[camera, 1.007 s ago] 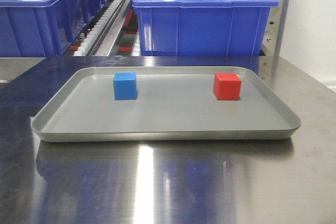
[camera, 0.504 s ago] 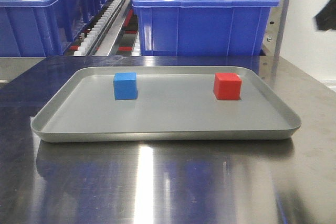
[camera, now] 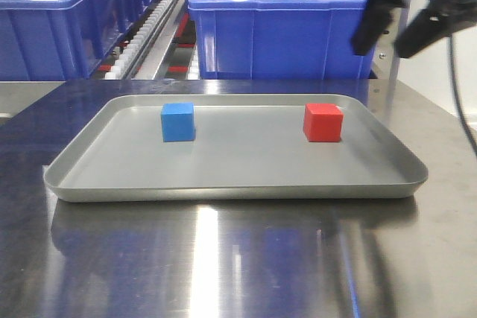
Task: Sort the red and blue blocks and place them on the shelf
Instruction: 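Lower the open right gripper over the red cube and close it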
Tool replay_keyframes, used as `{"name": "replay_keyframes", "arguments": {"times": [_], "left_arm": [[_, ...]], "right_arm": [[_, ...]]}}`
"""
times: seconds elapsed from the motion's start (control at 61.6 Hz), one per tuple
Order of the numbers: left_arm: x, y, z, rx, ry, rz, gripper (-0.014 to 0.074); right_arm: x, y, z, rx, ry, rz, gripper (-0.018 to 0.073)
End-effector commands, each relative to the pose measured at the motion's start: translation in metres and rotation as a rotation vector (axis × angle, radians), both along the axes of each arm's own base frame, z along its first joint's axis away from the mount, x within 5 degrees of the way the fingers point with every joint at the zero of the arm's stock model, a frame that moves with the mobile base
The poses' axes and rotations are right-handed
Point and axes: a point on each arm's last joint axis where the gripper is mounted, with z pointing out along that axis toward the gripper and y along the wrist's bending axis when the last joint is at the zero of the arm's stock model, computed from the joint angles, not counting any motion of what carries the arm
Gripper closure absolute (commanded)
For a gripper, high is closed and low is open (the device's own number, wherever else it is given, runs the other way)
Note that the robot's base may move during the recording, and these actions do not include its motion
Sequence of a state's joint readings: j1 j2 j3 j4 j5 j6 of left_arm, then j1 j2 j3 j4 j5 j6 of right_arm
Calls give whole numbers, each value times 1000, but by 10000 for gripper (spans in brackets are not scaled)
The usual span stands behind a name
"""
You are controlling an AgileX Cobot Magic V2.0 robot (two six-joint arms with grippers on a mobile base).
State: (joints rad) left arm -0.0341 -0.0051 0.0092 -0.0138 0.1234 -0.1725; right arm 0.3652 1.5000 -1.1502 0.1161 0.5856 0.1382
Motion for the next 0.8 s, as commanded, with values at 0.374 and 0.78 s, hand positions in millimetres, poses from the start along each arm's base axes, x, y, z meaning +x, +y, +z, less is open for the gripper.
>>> {"name": "replay_keyframes", "arguments": {"times": [0.374, 0.78], "left_arm": [[0, 0, -4, -9, -68, -1, 461], [0, 0, -4, -9, -68, -1, 461]], "right_arm": [[45, 27, 3, -4, 24, 35, 108], [53, 40, -11, -25, 75, 61, -33]]}}
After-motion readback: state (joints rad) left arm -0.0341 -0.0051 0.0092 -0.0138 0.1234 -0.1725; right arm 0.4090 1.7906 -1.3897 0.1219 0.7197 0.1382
